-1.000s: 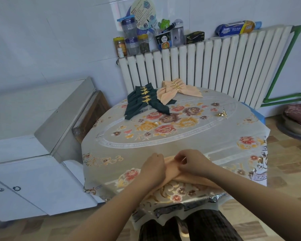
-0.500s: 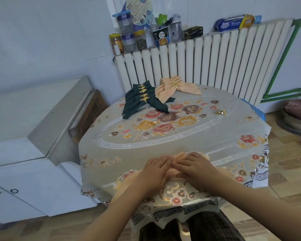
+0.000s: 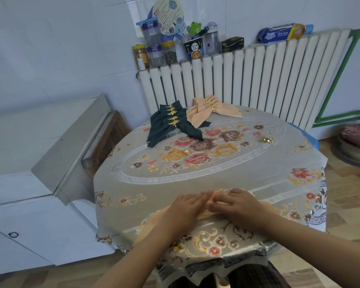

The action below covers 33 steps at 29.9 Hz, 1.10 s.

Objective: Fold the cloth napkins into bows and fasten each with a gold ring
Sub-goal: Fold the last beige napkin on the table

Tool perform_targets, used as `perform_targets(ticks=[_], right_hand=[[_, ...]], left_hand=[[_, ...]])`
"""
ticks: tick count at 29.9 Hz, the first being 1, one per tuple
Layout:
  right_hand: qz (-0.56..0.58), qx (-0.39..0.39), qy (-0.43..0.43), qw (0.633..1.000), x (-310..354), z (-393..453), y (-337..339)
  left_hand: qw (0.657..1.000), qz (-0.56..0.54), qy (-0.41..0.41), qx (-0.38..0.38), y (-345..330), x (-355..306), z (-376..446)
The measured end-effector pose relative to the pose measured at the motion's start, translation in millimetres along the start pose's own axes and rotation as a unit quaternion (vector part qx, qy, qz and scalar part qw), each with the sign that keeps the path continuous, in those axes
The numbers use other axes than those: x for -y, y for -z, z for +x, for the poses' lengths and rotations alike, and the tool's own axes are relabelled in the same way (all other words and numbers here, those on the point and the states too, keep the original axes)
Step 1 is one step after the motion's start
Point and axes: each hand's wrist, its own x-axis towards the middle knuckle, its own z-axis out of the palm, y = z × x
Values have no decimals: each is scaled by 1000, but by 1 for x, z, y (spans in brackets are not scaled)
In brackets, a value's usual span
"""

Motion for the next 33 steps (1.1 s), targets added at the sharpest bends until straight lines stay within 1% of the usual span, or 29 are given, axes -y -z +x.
perform_targets(ticks=[2, 5, 7, 8, 13, 16, 18, 20, 21, 23, 24, 26, 27, 30, 32, 33], right_hand=[[26, -10, -12, 1000, -1, 1, -1], [40, -11, -13, 999, -2, 4, -1], [34, -5, -9, 999, -2, 3, -2], [29, -3, -6, 1000, -2, 3, -4], [-3, 1, 42, 999, -7, -3, -12], [6, -1, 34, 999, -10, -5, -12], [13, 3, 25, 1000, -11, -4, -11], [25, 9, 16, 1000, -10, -3, -10], [31, 14, 10, 999, -10, -3, -8], [40, 20, 1, 999, -9, -3, -6], [44, 22, -2, 999, -9, -2, -6], [44, 17, -4, 999, -9, 0, -6], [47, 15, -8, 999, -7, 1, -4], [55, 14, -14, 998, -5, 0, -6], [55, 4, -16, 998, -6, -2, -6], [59, -7, -17, 998, -7, -3, -7]], left_hand=[[999, 26, -40, 5, -4, 3, 0], [997, 65, -20, 23, -6, 0, 0], [998, 66, -11, 4, -9, -1, 2], [999, 53, -1, 6, -8, -3, 3], [996, -61, 56, -29, -6, 2, 11], [990, -113, 64, -54, -7, 7, 15], [989, -112, 63, -67, -10, 9, 14], [994, -75, 43, -70, -9, 11, 13], [997, -40, 28, -54, -6, 10, 15], [997, 77, 5, 6, 3, 0, 20], [991, 133, 13, 32, 6, -6, 23], [984, 170, 33, 41, 7, -18, 28], [986, 158, 43, 42, 6, -24, 29], [992, 45, 101, 57, -1, -27, 20], [993, 7, 108, 45, -3, -25, 14], [994, 6, 103, 43, -3, -25, 12]])
